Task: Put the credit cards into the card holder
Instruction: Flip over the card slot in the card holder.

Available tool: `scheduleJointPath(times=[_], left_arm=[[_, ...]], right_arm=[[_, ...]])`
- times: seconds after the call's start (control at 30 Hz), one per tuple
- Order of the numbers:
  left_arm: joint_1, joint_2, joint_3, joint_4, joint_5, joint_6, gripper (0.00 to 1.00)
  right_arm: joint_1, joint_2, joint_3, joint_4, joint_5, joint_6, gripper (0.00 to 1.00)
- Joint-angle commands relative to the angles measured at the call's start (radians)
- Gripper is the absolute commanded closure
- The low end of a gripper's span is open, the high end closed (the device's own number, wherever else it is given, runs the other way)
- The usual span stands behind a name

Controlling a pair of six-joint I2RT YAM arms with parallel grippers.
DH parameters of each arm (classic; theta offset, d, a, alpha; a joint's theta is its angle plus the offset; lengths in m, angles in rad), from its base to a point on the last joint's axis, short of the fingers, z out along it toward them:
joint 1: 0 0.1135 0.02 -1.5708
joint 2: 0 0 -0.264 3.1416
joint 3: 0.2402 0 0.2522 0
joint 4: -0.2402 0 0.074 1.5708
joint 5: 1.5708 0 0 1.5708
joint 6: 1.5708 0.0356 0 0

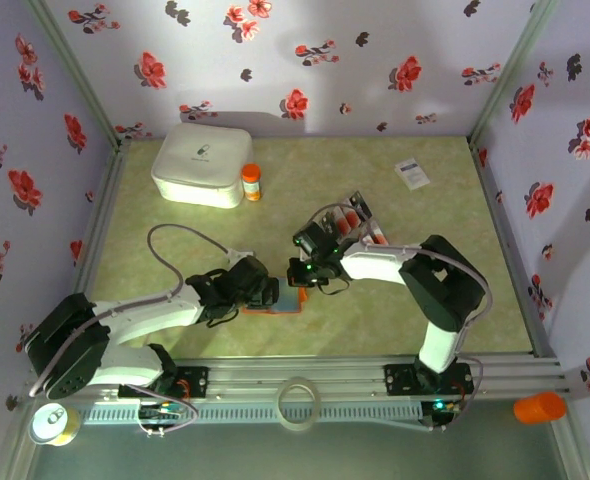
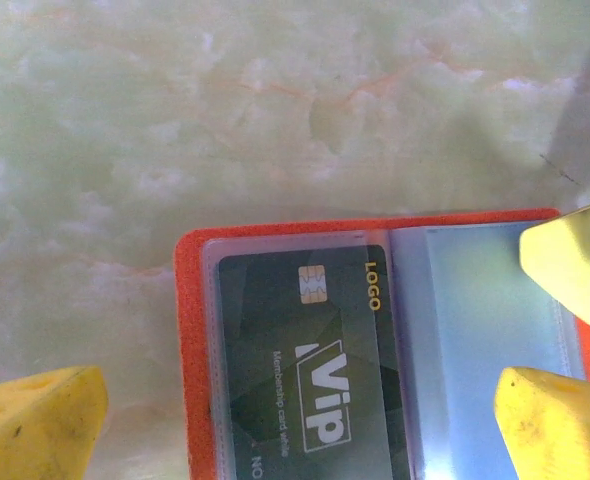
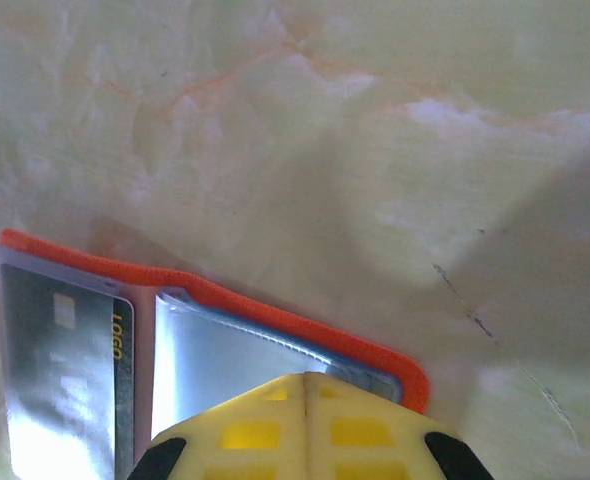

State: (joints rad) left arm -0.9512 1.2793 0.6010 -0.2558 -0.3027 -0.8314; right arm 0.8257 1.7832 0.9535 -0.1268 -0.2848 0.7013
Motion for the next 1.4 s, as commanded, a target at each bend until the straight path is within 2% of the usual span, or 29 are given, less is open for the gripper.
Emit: scheduleJointPath(times=[0.0, 0.7, 1.1, 1.37], left_arm=[[-0.009, 0.015, -0.017, 0.027, 0.0, 0.014, 0.0], [-0.011, 0.062, -0.099, 0.087, 0.0, 0.015, 0.0], [-0.01, 0.018, -0.09, 0.089, -0.001, 0.017, 0.0], [-0.011, 0.01, -0.087, 0.092, -0.001, 0.012, 0.0]], right_arm=[[0.023, 0.028, 0.007, 0.041, -0.023, 0.031, 1.0], [0.033, 0.028, -0.002, 0.08, -0.022, 0.067, 1.0], [0.018, -0.037, 0.091, -0.126, 0.066, -0.064, 1.0], [0.018, -0.016, 0.09, -0.133, 0.059, -0.075, 1.0]])
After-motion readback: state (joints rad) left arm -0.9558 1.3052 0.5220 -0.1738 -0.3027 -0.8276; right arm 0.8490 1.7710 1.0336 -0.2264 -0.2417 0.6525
